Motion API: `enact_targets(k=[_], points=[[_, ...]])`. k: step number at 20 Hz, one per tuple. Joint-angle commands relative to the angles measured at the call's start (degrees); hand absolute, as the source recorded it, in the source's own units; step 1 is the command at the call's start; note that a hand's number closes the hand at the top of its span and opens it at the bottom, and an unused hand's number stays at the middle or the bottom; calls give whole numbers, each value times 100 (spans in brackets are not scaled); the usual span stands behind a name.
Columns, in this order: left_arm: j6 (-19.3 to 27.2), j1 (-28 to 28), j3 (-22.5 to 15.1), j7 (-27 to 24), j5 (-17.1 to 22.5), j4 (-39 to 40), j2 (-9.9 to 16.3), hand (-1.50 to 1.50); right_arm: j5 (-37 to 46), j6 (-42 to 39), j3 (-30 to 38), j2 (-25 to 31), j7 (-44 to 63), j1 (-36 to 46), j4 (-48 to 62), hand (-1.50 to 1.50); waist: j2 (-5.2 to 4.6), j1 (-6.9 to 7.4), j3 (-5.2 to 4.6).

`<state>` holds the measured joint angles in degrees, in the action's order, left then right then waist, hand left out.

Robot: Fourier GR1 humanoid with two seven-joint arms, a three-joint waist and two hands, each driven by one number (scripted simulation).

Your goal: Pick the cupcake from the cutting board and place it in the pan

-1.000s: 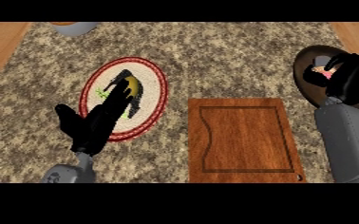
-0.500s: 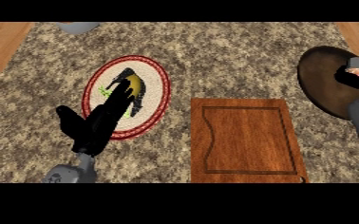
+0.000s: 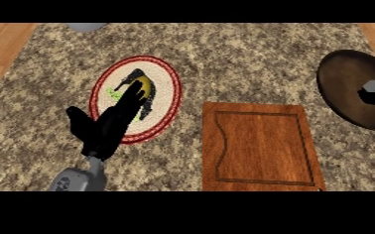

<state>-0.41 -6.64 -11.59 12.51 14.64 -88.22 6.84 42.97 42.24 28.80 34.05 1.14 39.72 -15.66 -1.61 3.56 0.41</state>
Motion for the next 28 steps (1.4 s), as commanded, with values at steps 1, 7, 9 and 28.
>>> enact_targets(k=[1, 7, 9, 28], points=[[17, -136, 30, -70, -82, 184, -23, 0, -255, -248, 238, 54, -286, 210, 259, -150, -34, 32, 9], [1, 70, 167, -53, 61, 13, 33, 0, -1665, -561, 1359, -111, -2038, -17, -498, -150, 40, -142, 30], [-48, 37, 211, -133, 52, 121, 60, 0, -2073, -883, 1674, -128, -2263, 94, -530, -150, 43, -160, 16], [1, -110, 410, 337, 117, -43, -6, 0, -3286, -4435, 2190, 434, -4201, -1626, 315, -150, 126, -285, -22]])
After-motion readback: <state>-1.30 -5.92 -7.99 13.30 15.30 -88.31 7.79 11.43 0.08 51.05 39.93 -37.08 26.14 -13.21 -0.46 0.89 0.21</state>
